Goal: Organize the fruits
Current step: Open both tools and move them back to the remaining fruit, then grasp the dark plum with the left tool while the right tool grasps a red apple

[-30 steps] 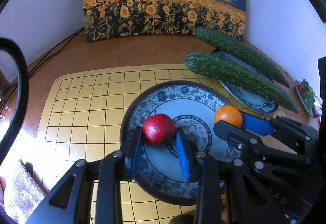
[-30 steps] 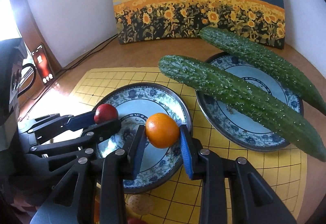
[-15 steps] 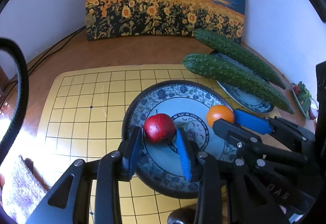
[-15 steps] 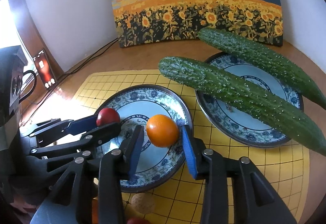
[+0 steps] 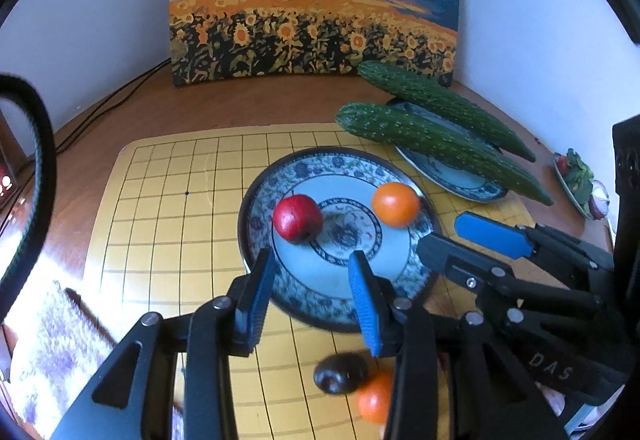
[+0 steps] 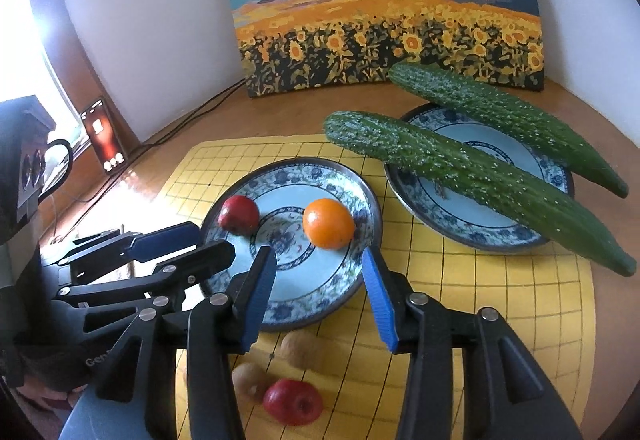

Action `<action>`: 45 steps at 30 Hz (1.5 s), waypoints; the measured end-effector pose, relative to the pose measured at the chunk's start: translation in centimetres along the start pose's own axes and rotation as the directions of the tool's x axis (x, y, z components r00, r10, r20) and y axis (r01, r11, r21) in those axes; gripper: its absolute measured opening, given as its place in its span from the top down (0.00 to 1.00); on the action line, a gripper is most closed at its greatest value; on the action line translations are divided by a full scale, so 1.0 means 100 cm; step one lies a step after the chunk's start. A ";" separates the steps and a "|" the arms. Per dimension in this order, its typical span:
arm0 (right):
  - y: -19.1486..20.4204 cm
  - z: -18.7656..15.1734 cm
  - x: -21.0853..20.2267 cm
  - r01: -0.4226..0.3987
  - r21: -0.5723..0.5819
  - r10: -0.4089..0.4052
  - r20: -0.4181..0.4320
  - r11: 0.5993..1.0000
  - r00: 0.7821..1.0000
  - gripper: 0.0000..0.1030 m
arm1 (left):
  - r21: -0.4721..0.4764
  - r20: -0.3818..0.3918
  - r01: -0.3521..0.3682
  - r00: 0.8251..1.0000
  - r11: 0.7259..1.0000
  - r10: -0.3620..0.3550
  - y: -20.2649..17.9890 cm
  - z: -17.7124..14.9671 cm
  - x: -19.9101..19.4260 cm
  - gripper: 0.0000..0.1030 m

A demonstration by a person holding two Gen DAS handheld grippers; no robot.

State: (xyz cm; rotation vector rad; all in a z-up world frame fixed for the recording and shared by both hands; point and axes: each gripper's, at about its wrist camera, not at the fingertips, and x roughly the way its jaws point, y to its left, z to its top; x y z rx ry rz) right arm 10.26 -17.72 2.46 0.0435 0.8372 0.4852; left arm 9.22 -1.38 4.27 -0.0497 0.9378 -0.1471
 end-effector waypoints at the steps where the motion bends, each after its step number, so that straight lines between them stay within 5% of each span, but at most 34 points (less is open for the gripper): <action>1: 0.001 -0.002 -0.003 -0.002 -0.002 0.002 -0.001 1.000 1.000 0.55 | -0.002 0.000 0.002 1.000 1.000 -0.002 0.000 -0.002 -0.003 0.61; 31: 0.012 -0.057 -0.039 0.047 0.016 -0.047 -0.006 0.999 0.999 0.55 | -0.090 -0.036 0.051 0.998 0.995 -0.055 -0.003 -0.047 -0.020 0.61; 38: 0.009 -0.062 -0.038 0.039 0.028 -0.039 -0.009 0.999 0.999 0.55 | -0.087 -0.033 0.060 0.997 0.994 -0.063 -0.006 -0.047 -0.021 0.76; 45: 0.009 -0.064 -0.039 0.034 0.030 -0.034 -0.004 0.999 0.999 0.55 | -0.103 -0.022 0.052 0.998 0.993 -0.055 0.000 -0.050 -0.025 0.76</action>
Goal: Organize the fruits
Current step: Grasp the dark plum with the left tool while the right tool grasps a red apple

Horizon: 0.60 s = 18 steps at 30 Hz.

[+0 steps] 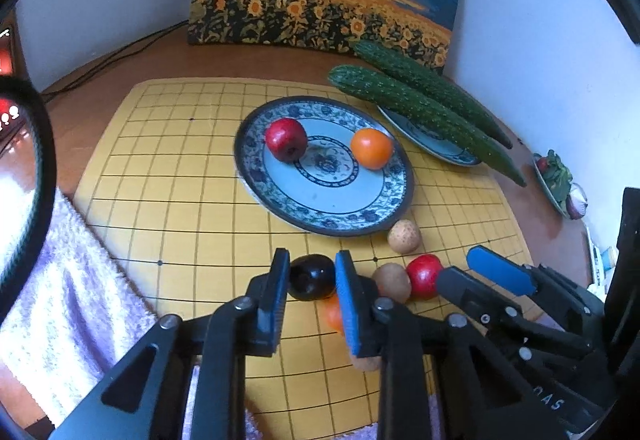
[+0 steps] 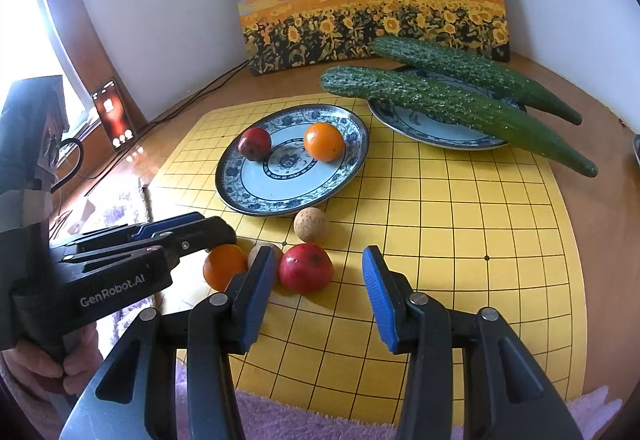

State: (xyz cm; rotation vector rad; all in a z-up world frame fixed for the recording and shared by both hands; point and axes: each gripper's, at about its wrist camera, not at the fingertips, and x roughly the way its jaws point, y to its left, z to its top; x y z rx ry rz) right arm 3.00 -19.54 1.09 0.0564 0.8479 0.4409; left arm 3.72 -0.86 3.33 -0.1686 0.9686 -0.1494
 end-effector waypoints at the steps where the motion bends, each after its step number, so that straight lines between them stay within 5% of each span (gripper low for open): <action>1: 0.000 0.000 0.000 0.000 0.000 0.000 0.000 1.000 1.000 0.55 | 0.001 0.001 -0.007 1.000 1.000 0.007 0.001 -0.001 -0.001 0.76; 18: 0.002 -0.003 0.000 -0.002 -0.001 0.002 -0.009 1.000 1.000 0.55 | -0.057 -0.008 -0.007 1.000 0.998 0.006 0.015 -0.009 0.003 0.72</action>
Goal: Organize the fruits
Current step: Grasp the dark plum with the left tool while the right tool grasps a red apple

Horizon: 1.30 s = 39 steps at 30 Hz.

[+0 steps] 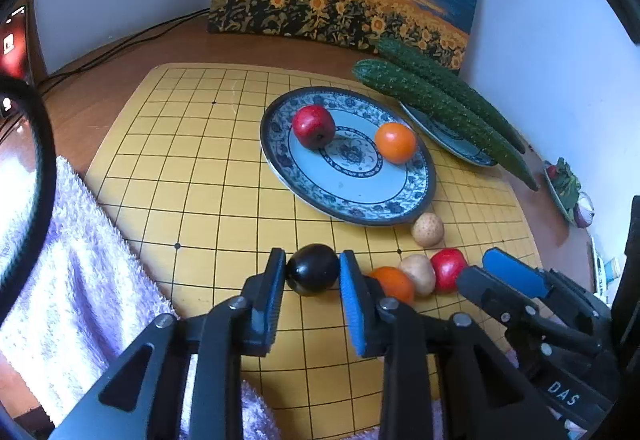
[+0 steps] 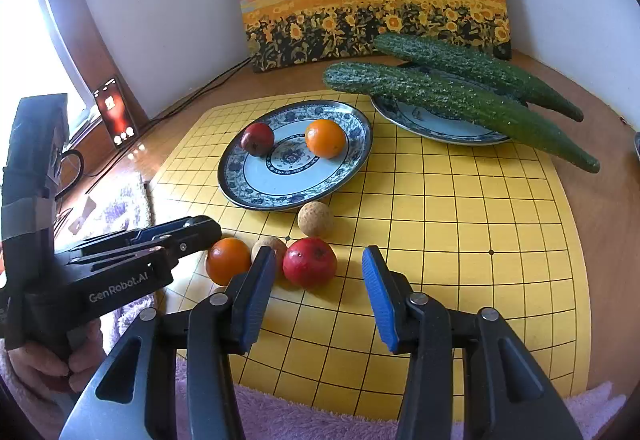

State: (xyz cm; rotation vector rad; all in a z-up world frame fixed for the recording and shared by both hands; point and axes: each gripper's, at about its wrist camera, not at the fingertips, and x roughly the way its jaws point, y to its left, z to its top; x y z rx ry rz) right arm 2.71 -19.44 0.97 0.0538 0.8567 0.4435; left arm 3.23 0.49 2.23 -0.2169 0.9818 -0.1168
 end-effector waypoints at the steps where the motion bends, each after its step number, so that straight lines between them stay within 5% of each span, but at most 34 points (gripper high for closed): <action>1: 0.000 0.000 0.000 0.000 0.000 0.000 -0.002 1.000 1.000 0.55 | -0.003 0.001 0.003 1.000 1.000 -0.003 0.001 0.000 -0.001 0.73; 19: -0.007 -0.004 0.007 -0.016 0.045 0.016 -0.012 0.999 1.000 0.55 | -0.001 0.037 -0.032 0.999 0.999 0.032 0.004 -0.001 -0.008 0.73; 28: -0.001 -0.006 0.021 -0.030 0.041 0.032 -0.043 0.999 0.999 0.68 | 0.001 0.035 -0.032 0.999 0.999 0.032 0.003 -0.002 -0.008 0.73; 39: -0.005 -0.006 0.013 -0.026 0.044 0.027 -0.024 0.999 0.999 0.69 | 0.003 0.051 -0.029 0.998 1.000 0.029 0.000 -0.002 -0.013 0.73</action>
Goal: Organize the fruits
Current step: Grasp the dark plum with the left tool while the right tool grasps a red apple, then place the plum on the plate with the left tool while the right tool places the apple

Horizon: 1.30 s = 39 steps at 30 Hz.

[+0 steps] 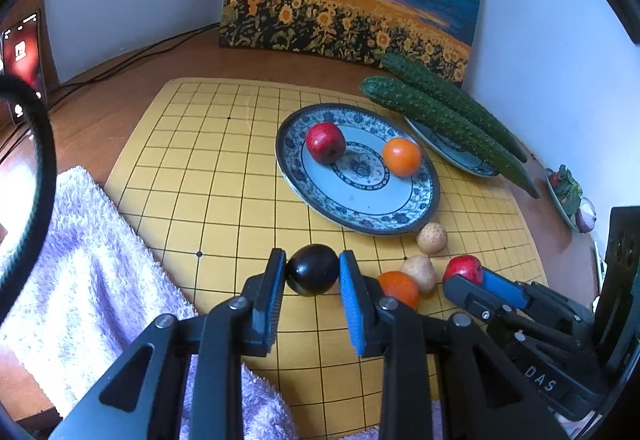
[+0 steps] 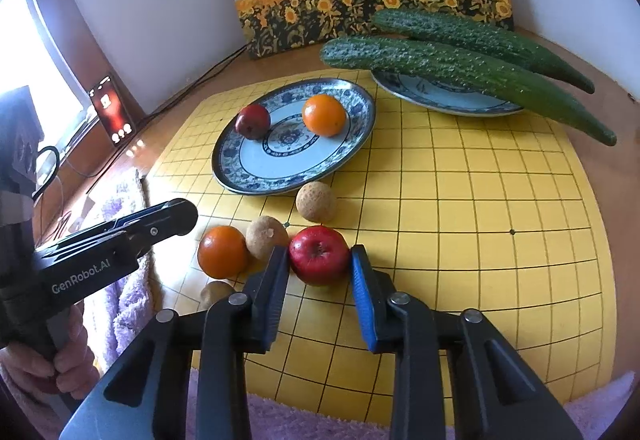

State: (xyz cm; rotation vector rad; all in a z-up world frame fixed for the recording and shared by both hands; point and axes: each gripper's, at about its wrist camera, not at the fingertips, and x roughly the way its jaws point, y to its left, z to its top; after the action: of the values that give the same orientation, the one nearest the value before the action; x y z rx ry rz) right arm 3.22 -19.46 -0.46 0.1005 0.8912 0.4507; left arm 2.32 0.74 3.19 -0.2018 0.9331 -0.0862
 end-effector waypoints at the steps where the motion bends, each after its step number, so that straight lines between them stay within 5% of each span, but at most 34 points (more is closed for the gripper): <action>1: 0.000 0.001 -0.002 0.000 0.001 0.000 0.006 1.000 1.000 0.69 | 0.001 0.004 0.001 1.000 1.000 -0.001 -0.001 0.001 -0.001 0.73; 17: 0.012 0.033 -0.016 0.008 -0.086 -0.004 0.047 0.996 0.999 0.69 | 0.099 0.043 0.003 0.999 0.995 -0.007 -0.025 0.039 0.001 0.73; 39: 0.007 0.064 0.038 -0.018 -0.086 0.018 -0.003 0.996 1.000 0.69 | 0.091 0.018 0.022 1.000 0.996 -0.023 -0.015 0.056 0.061 0.72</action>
State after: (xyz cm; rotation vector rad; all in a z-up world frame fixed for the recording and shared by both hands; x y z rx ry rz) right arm 10.02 -16.59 1.00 0.0288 0.8726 0.5057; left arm 10.45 -1.00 1.89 -0.1288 0.9060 -0.1471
